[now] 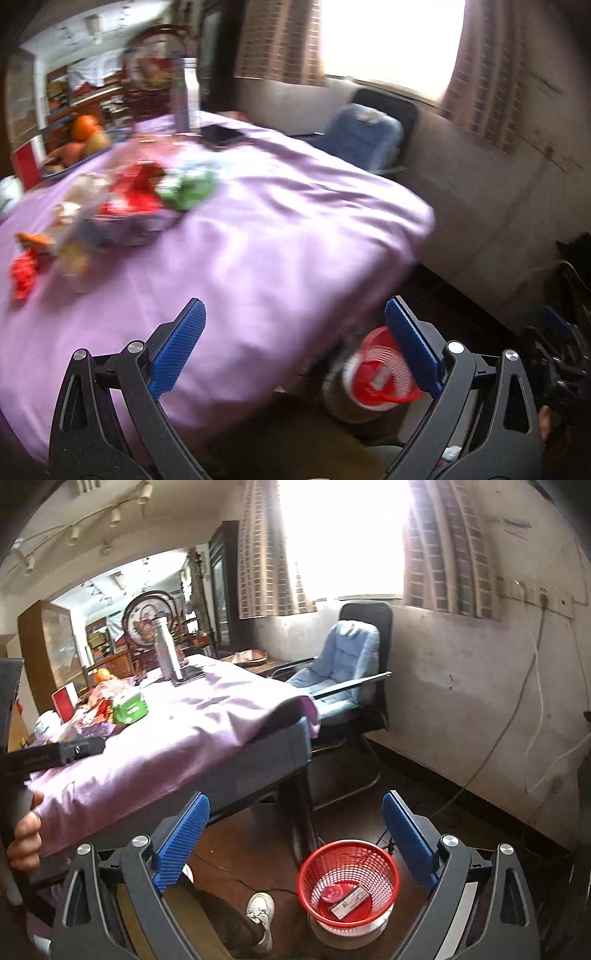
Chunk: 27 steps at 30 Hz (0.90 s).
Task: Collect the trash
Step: 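Raise both empty tools back over the table, then grasp the clear pudding cup with the left tool while the right tool grasps the green snack packet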
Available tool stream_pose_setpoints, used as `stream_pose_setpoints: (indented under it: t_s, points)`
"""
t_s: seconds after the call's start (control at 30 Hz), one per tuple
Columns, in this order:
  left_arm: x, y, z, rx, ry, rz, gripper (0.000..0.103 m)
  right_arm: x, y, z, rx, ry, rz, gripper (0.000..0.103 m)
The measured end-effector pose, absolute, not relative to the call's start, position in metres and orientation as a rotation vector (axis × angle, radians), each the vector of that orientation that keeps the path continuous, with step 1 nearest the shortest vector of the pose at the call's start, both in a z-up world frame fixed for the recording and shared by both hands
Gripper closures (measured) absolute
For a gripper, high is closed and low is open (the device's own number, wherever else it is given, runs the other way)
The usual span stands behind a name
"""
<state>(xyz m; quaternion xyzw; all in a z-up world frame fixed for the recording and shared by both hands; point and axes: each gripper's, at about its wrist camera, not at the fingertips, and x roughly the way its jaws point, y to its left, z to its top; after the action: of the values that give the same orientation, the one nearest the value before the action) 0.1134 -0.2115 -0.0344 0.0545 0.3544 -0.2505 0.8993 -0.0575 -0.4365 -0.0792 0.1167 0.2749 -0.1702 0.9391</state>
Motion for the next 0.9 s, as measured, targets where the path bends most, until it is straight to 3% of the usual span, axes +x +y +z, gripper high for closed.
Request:
stream_pose_setpoints:
  t_s: [0.33,0.57,0.73,0.9]
  points:
    - [0.205,-0.089,-0.051,0.026,0.869,-0.22,0.008,-0.024,-0.395,-0.082,0.209,0.598,-0.241,0.01]
    - [0.259,-0.098,-0.065,0.084,0.947,-0.203,0.008,-0.014,-0.379,-0.081,0.155,0.617,-0.228,0.01]
    - [0.273,-0.088,-0.076,0.164,0.983,-0.21,0.031,-0.008,-0.377,-0.078,0.155,0.616,-0.214,0.01]
    - [0.273,-0.05,-0.077,0.145,0.983,-0.228,0.031,0.027,-0.364,-0.067,0.183,0.614,-0.101,0.01]
